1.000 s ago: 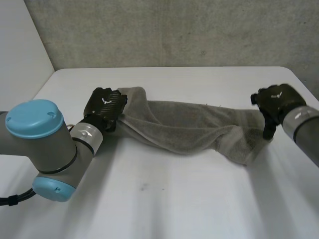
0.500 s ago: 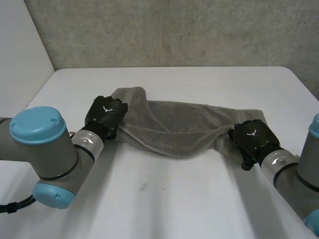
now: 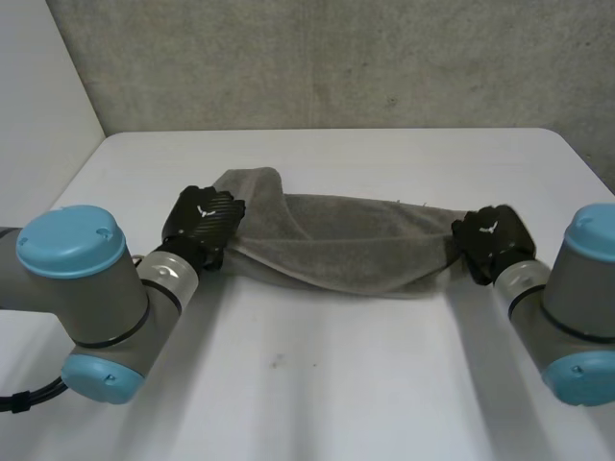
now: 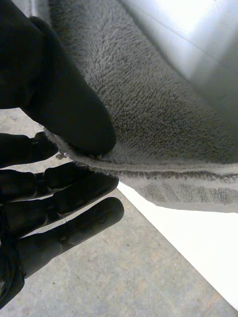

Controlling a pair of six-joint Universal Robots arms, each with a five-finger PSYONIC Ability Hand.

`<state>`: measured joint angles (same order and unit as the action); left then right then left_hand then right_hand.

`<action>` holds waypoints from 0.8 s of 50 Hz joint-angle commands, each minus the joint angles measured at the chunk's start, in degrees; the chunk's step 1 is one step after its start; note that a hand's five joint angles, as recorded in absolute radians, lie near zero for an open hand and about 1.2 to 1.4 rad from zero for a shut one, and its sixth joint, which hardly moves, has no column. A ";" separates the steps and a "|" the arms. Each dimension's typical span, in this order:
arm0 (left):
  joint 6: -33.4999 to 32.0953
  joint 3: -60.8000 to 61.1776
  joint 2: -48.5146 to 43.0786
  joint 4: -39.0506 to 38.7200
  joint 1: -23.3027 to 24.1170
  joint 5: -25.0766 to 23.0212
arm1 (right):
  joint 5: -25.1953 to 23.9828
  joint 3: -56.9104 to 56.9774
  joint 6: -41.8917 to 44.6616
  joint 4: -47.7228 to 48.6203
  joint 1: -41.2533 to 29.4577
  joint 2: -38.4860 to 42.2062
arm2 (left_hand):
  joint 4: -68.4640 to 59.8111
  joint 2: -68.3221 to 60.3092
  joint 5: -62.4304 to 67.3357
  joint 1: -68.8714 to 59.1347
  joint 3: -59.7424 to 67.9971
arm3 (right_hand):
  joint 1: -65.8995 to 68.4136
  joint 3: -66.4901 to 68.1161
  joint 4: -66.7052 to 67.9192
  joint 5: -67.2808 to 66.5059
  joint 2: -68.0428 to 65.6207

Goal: Fold the laundry

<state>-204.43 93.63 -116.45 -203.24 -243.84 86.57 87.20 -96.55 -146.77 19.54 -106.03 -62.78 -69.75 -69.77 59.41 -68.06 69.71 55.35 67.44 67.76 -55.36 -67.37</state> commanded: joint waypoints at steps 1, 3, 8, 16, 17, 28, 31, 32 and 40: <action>-1.05 1.46 5.96 3.45 -0.06 0.00 | -0.79 4.07 1.75 -17.47 0.65 -11.65 | -10.25 -10.23 10.59 -11.94 10.29 | 24.65 12.56 12.24 -14.64 -12.63; -1.84 1.90 7.89 5.81 -0.14 0.00 | -1.58 5.83 2.36 -22.83 1.17 -13.06 | -10.25 -10.23 10.59 -11.94 10.29 | 24.65 12.56 12.24 -14.64 -12.63; -5.27 1.91 12.74 16.12 0.12 0.00 | -3.52 11.56 6.15 -36.86 4.69 -15.53 | -10.25 -10.23 10.59 -11.94 10.29 | 24.65 12.56 12.24 -14.64 -12.63; -8.35 1.73 17.67 35.19 0.38 -0.70 | -5.99 13.14 20.56 -49.78 9.35 -20.19 | -10.25 -10.23 10.59 -11.94 10.29 | 24.65 12.56 12.24 -14.64 -12.63; -8.35 1.90 17.49 37.20 0.56 -0.70 | -6.33 12.45 22.22 -50.39 9.52 -20.11 | -10.25 -10.23 10.59 -11.94 10.29 | 24.65 12.56 12.24 -14.64 -12.63; -8.61 -2.73 4.95 30.20 0.12 -0.52 | -6.43 13.57 20.58 -43.21 8.65 -7.46 | -10.25 -10.23 10.59 -11.94 10.29 | 24.65 12.56 12.24 -14.64 -12.63; -8.88 -6.95 0.72 26.69 -0.05 -0.44 | -5.55 18.21 15.84 -38.72 7.95 -3.08 | -10.25 -10.23 10.59 -11.94 10.29 | 24.65 12.56 12.24 -14.64 -12.63; -8.88 -6.97 0.70 26.67 -0.06 -0.44 | -5.55 18.24 15.82 -38.70 7.94 -3.05 | -10.25 -10.23 10.59 -11.94 10.29 | 24.65 12.56 12.24 -14.64 -12.63; -18.55 -27.45 -5.01 20.43 -0.23 -0.09 | 3.68 39.95 8.26 -29.30 3.29 2.22 | -10.25 -10.23 10.59 -11.94 10.29 | 24.65 12.56 12.24 -14.64 -12.63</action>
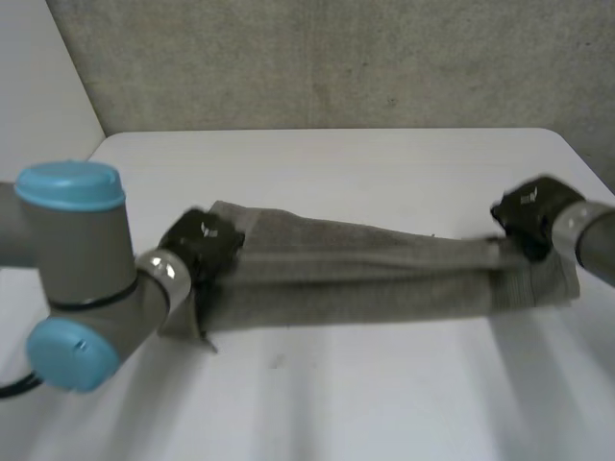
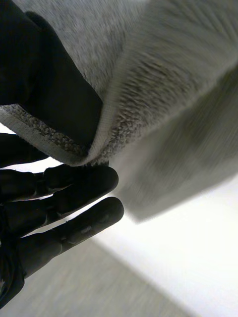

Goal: Fold the laundry

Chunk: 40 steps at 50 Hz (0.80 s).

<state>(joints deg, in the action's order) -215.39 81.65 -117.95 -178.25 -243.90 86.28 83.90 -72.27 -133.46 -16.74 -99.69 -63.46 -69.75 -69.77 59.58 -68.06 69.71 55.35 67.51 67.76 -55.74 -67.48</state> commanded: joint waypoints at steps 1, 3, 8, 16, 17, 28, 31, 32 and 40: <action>-9.68 -21.03 -3.78 -6.48 -0.17 0.21 | 8.63 19.50 -5.84 10.38 -3.40 2.82 | -10.25 -10.23 10.42 -11.94 10.29 | 24.65 12.49 12.24 -14.26 -12.52; -11.19 -25.92 -3.78 -9.40 -0.17 0.21 | 10.05 22.61 -7.16 16.04 -3.67 2.29 | -10.25 -10.23 10.42 -11.94 10.29 | 24.65 12.49 12.24 -14.26 -12.52; -9.96 -33.48 -1.67 -20.30 -0.70 0.47 | 11.37 21.91 -11.03 34.06 -4.02 -2.72 | -10.25 -10.23 10.42 -11.94 10.29 | 24.65 12.49 12.24 -14.26 -12.52; 2.86 -21.56 3.95 -21.01 -1.67 0.21 | 7.78 6.47 -11.56 37.85 -4.45 -7.56 | -10.25 -10.23 10.42 -11.94 10.29 | 24.65 12.49 12.24 -14.26 -12.52; 2.87 -21.53 3.95 -21.00 -1.67 0.21 | 7.77 6.44 -11.56 37.84 -4.46 -7.56 | -10.25 -10.23 10.42 -11.94 10.29 | 24.65 12.49 12.24 -14.26 -12.52; 3.22 7.74 3.25 -19.95 -2.20 -0.41 | 0.74 -13.51 -11.64 24.13 -3.84 -3.95 | -10.25 -10.23 10.42 -11.94 10.29 | 24.65 12.49 12.24 -14.26 -12.52; 3.14 12.46 1.24 -19.60 -2.20 -0.41 | 0.65 -16.40 -11.64 21.24 -3.75 -3.34 | -10.25 -10.23 10.42 -11.94 10.29 | 24.65 12.49 12.24 -14.26 -12.52; 3.05 14.14 0.71 -19.33 -2.20 -0.32 | 0.21 -17.54 -11.64 20.27 -3.67 -3.42 | -10.25 -10.23 10.42 -11.94 10.29 | 24.65 12.49 12.24 -14.26 -12.52; 3.31 16.88 0.79 -19.42 -2.63 -0.41 | 0.21 -18.70 -11.64 19.38 -0.77 -3.86 | 14.37 14.40 -14.20 12.68 -14.34 | 24.65 12.49 12.24 -14.26 -12.52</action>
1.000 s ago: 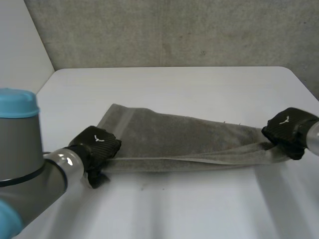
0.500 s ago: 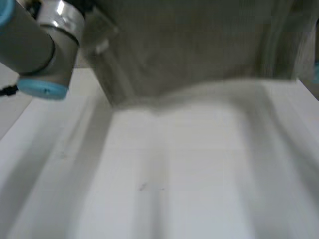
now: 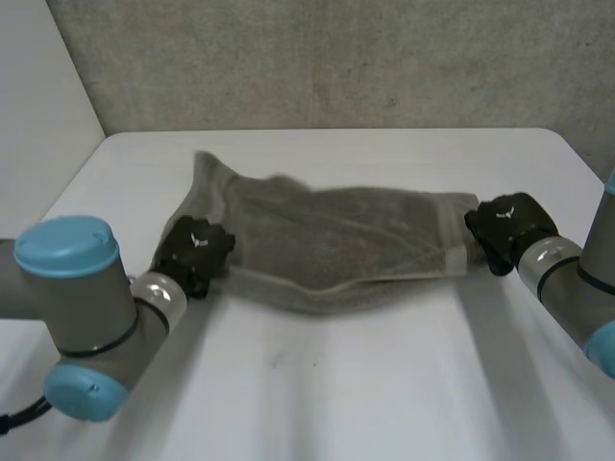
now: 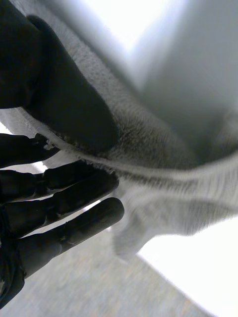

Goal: Fold the laundry

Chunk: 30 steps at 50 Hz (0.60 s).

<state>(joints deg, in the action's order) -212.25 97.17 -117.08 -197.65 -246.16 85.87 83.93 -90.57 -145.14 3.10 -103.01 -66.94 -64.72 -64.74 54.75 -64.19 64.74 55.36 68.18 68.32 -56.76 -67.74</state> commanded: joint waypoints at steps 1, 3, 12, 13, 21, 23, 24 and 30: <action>0.17 1.36 -0.08 -0.01 -0.37 0.00 | 0.18 -0.40 0.03 -0.47 2.55 -0.39 | 9.42 9.45 -9.45 8.89 -9.44 | 24.64 11.82 11.68 -13.24 -12.26; 0.17 1.45 0.01 -0.10 -0.98 0.09 | 0.18 -0.40 -0.06 -0.55 3.60 -0.56 | 27.69 27.71 -27.72 27.16 -27.71 | 24.64 11.82 11.68 -13.24 -12.26; 0.78 0.74 -0.52 -1.86 -1.07 0.35 | 0.27 -1.19 -0.32 -0.55 5.28 -0.56 | 33.14 33.17 -33.17 32.61 -33.16 | 24.64 11.82 11.68 -13.24 -12.26; 0.87 0.66 -0.69 -3.25 -1.07 0.35 | 0.36 -1.27 -0.32 -0.55 5.71 -0.56 | 33.14 33.17 -33.17 32.61 -33.16 | 24.64 11.82 11.68 -13.24 -12.26; 1.65 0.57 -2.62 -11.08 -2.21 0.88 | 0.45 -2.24 0.21 -0.90 8.17 -0.65 | 30.96 30.98 -30.98 30.43 -30.98 | 24.64 11.82 11.68 -13.24 -12.26; 2.63 0.48 -3.15 -11.44 -2.48 0.88 | 0.45 -2.42 0.21 -0.91 8.53 -0.65 | 30.79 30.81 -30.81 30.26 -30.81 | 24.64 11.82 11.68 -13.24 -12.26; 3.76 0.48 -3.50 -11.44 -2.57 0.88 | 0.36 -2.50 0.21 -0.91 8.79 -0.65 | 30.62 30.64 -30.65 30.09 -30.64 | 24.64 11.82 11.68 -13.24 -12.26; 5.00 1.35 -3.51 -10.04 -2.66 0.97 | 0.36 -2.42 0.12 -0.82 10.55 -0.65 | 30.46 30.48 -30.48 29.92 -30.47 | 24.64 11.82 11.68 -13.24 -12.26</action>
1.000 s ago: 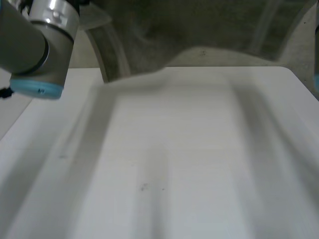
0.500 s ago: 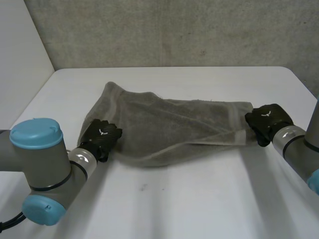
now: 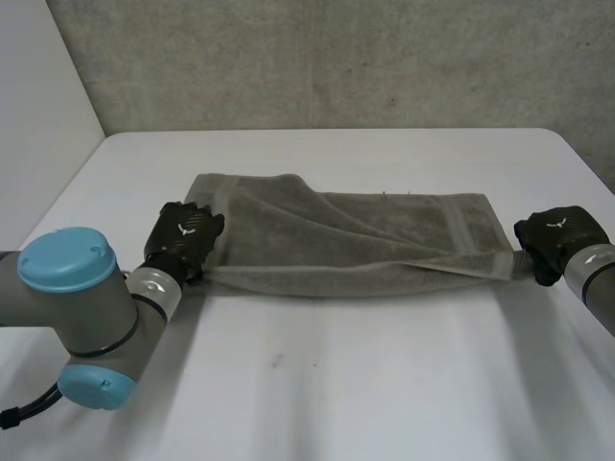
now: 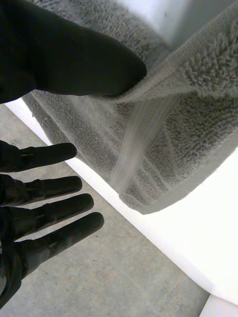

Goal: Fold the laundry

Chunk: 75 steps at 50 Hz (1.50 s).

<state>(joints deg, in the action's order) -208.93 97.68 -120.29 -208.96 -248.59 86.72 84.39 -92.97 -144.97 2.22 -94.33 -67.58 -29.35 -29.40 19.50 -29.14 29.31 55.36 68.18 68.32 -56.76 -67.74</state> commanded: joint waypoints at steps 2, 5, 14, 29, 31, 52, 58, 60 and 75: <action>1.60 1.20 0.14 2.23 -0.31 0.11 | -0.28 -0.02 -0.04 0.07 2.39 -0.01 | -6.09 -6.04 5.94 -6.30 6.13 | 24.64 11.82 11.68 -13.24 -12.26; 1.60 2.51 1.28 5.39 -0.58 0.90 | -0.28 -0.19 -0.04 0.07 2.57 -0.01 | -9.95 -9.90 9.80 -10.16 9.99 | 24.64 11.82 11.68 -13.24 -12.26; 0.98 7.26 9.46 14.90 -0.84 1.78 | -0.37 -1.77 3.47 -2.13 2.57 -0.27 | -50.65 -50.60 50.50 -50.86 50.69 | 24.64 11.82 11.68 -13.24 -12.26; -14.49 11.14 26.50 44.43 -0.49 1.52 | -0.45 -3.18 29.74 -23.66 7.05 -11.25 | -50.65 -50.60 50.50 -50.86 50.69 | 24.64 11.82 11.68 -13.24 -12.26; -14.49 10.26 27.12 43.82 -0.58 1.17 | -0.37 -3.09 29.75 -23.49 7.05 -11.26 | -50.65 -50.60 50.50 -50.86 50.69 | 24.64 11.82 11.68 -13.24 -12.26; -14.93 -16.82 -4.43 22.11 0.48 -3.49 | 6.66 10.09 13.40 -2.74 1.17 7.29 | -50.65 -50.60 50.50 -50.86 50.69 | 24.64 11.82 11.68 -13.24 -12.26; -14.75 -26.38 -12.24 20.70 0.56 -3.40 | 7.19 13.86 12.70 1.47 -0.94 12.20 | -50.65 -50.60 50.50 -50.86 50.69 | 24.64 11.82 11.68 -13.24 -12.26; -14.49 -27.80 -13.30 20.26 0.56 -3.40 | 7.19 14.66 12.79 2.35 -1.47 13.35 | -50.65 -50.60 50.50 -50.86 50.69 | 24.64 11.82 11.68 -13.24 -12.26; -14.49 -36.33 -20.77 14.46 1.26 -3.40 | 13.16 19.41 13.93 12.19 -3.58 19.59 | -50.65 -50.60 50.50 -50.86 50.69 | 21.20 8.39 8.24 -9.80 -8.82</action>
<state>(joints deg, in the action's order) -223.29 63.42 -138.62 -193.27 -247.86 83.36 94.83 -74.86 -131.86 10.95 -97.65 -49.78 -69.72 -69.74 59.61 -68.90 69.68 55.36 68.28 68.32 -57.02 -67.74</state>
